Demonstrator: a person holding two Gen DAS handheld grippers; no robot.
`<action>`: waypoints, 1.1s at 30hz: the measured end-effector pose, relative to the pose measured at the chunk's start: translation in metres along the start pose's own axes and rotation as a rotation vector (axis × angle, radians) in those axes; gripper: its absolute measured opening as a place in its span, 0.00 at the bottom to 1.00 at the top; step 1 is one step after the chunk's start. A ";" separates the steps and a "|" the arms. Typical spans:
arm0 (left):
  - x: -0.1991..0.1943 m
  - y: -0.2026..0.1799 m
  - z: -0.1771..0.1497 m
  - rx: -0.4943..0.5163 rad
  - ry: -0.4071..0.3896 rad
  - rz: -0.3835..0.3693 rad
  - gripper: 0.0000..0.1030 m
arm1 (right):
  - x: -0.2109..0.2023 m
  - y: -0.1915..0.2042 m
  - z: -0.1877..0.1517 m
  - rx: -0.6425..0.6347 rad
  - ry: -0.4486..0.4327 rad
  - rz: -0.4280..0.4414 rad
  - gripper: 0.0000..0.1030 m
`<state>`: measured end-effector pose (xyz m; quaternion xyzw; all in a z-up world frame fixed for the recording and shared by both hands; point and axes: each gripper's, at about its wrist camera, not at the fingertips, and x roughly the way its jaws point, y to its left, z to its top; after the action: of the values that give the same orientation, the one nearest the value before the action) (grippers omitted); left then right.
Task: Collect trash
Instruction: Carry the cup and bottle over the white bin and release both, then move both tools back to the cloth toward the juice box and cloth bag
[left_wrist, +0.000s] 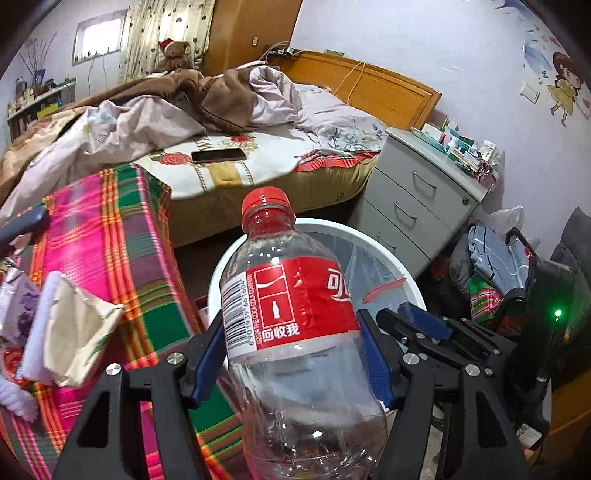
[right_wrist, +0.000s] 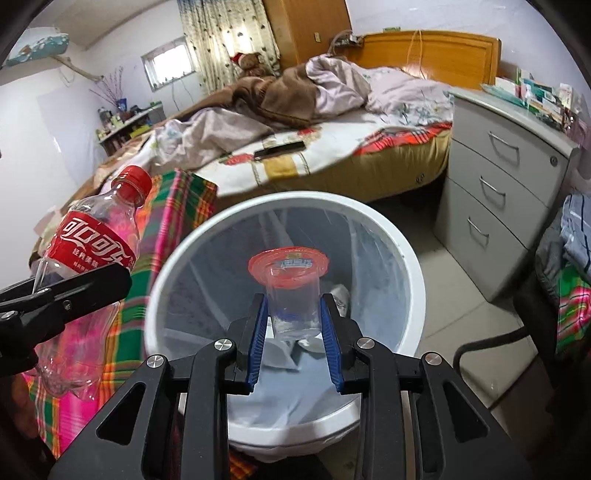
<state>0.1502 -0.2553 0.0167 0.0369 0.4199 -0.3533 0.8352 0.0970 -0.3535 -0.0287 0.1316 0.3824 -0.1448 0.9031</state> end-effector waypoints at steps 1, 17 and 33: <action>0.005 -0.002 0.001 0.008 0.007 -0.005 0.67 | 0.001 -0.003 0.000 0.001 0.007 -0.004 0.29; 0.010 0.007 0.002 -0.026 0.005 -0.007 0.73 | 0.002 -0.011 0.000 -0.002 0.034 -0.035 0.56; -0.050 0.053 -0.027 -0.110 -0.079 0.052 0.73 | -0.022 0.031 0.000 -0.032 -0.038 0.022 0.56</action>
<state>0.1453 -0.1777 0.0234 -0.0121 0.4041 -0.3091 0.8608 0.0937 -0.3215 -0.0083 0.1187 0.3659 -0.1313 0.9137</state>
